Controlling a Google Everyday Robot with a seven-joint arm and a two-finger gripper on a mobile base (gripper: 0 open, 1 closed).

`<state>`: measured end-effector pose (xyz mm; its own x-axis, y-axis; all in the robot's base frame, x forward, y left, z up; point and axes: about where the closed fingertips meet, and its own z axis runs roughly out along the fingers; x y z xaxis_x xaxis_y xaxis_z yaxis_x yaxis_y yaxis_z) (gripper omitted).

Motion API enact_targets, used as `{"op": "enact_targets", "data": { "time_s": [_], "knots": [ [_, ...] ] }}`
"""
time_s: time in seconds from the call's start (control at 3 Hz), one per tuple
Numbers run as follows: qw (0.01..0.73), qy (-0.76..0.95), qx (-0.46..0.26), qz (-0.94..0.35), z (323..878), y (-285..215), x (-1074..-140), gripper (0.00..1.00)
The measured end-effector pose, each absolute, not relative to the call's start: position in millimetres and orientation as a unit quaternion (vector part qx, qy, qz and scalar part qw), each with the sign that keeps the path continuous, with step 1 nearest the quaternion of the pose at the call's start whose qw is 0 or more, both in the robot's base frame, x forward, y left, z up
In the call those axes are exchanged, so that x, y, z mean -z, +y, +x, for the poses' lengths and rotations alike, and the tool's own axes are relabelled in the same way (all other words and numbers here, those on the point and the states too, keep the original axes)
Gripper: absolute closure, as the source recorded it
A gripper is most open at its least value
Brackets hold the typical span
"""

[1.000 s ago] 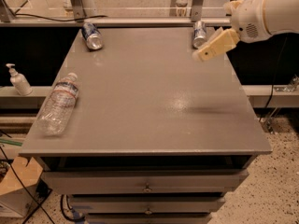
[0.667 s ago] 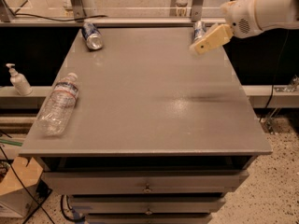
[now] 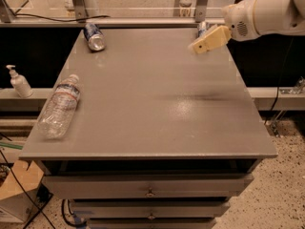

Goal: Move redbull can near water bottle

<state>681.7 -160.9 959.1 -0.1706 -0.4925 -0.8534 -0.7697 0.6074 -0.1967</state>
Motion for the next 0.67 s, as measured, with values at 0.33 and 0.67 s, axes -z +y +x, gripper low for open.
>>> {"op": "enact_targets", "data": {
  "time_s": [0.33, 0.67],
  "knots": [
    [0.514, 0.749, -0.159, -0.387, 705, -153, -951, 0.00],
    [0.531, 0.749, -0.167, -0.360, 734, -155, -941, 0.00]
  ]
}}
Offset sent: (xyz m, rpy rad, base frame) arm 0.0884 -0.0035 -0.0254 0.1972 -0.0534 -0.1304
